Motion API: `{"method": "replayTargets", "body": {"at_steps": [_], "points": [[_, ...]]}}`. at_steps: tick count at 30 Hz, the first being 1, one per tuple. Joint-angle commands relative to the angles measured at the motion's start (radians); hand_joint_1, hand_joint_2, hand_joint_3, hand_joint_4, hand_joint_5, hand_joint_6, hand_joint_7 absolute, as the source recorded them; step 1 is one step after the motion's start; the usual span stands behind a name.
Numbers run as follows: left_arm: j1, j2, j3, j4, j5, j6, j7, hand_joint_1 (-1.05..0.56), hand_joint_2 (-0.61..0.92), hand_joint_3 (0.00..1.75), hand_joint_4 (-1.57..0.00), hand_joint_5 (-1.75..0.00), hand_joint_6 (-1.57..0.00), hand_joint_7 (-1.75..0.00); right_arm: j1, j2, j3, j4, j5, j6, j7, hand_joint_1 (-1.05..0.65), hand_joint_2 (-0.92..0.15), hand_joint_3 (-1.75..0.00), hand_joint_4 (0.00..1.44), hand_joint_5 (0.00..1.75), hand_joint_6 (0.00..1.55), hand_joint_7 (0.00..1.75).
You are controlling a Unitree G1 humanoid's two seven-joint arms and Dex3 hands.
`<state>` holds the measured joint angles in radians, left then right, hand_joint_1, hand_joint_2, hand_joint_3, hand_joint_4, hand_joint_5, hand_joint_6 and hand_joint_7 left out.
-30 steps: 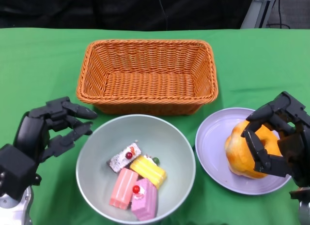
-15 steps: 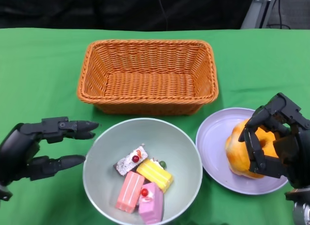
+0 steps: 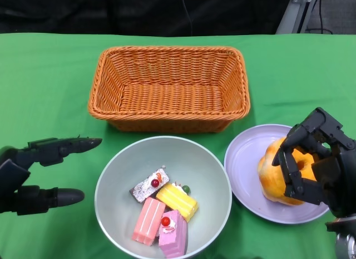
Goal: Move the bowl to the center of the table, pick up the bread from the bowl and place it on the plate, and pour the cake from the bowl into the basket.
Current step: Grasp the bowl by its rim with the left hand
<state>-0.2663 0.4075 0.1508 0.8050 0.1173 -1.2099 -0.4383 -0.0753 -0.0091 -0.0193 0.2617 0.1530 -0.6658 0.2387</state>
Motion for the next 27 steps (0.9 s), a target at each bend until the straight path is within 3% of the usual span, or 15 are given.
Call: {"method": "replayTargets", "body": {"at_steps": [1,5,9,12,27], "points": [[0.003,0.035,-0.011,0.009,0.066,-0.026,0.069,-0.48,0.92,0.13,-0.53,-0.02,-0.57,-0.01,-0.003,-0.015,-0.010,-0.001,-0.004,-0.011,0.004,-0.16,-0.49,-1.16,0.65,1.75,0.47,1.69],[0.003,0.048,-0.028,0.015,0.103,-0.034,0.123,-0.49,0.92,0.13,-0.53,-0.02,-0.57,-0.01,-0.003,-0.014,-0.011,-0.002,-0.007,-0.009,0.004,-0.17,-0.49,-1.16,0.65,1.75,0.47,1.68],[-0.015,0.118,-0.009,0.020,0.302,-0.229,0.189,-0.57,0.89,0.04,-0.48,0.00,-0.55,0.00,-0.009,-0.003,-0.014,0.010,-0.014,-0.010,-0.009,-0.18,-0.51,-1.13,0.65,1.75,0.47,1.68],[-0.026,0.129,0.005,0.035,0.382,-0.279,0.250,-0.59,0.89,0.03,-0.46,0.00,-0.54,0.00,-0.010,-0.001,-0.013,0.010,-0.010,-0.004,-0.011,-0.18,-0.52,-1.13,0.65,1.75,0.47,1.67],[-0.066,0.173,0.070,0.008,0.698,-0.403,0.481,-0.59,0.91,0.01,-0.48,-0.01,-0.53,0.00,-0.007,0.020,-0.017,-0.010,0.004,0.045,-0.034,-0.13,-0.50,-1.19,0.65,1.75,0.49,1.63]]}}
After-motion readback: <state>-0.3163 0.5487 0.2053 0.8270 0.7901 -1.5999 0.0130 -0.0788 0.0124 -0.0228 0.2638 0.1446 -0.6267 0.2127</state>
